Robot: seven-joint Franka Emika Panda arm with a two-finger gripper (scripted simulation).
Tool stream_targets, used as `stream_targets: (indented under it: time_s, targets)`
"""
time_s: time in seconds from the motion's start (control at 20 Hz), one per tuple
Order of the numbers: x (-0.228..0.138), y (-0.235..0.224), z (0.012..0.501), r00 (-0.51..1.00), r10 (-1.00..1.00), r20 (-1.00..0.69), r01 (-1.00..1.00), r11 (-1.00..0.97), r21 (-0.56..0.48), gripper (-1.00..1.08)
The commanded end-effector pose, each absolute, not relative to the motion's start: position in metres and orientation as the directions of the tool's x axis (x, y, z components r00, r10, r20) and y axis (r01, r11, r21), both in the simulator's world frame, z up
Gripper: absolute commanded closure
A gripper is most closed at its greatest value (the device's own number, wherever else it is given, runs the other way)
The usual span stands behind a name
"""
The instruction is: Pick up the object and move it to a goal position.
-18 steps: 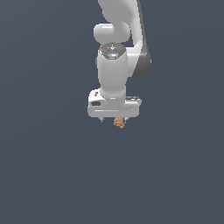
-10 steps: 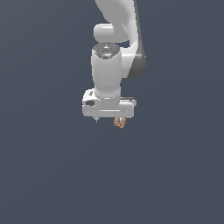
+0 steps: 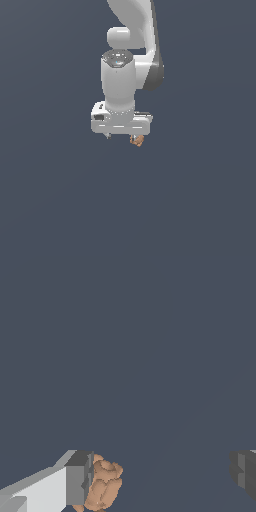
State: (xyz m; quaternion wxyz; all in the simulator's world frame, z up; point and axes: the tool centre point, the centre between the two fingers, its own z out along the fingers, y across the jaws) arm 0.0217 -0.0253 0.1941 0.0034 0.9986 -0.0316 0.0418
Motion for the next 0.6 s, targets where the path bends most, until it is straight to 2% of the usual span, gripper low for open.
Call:
stream_targets:
  time_s: [0.0, 0.55]
  targets:
    - [0.019, -0.022, 0.19, 0.994, -0.077, 0.081, -0.077, -0.997, 0.003, -0.92]
    - [-0.012, 0.007, 0.152, 0.974, -0.222, 0.051, -0.221, -0.975, -0.01, -0.92]
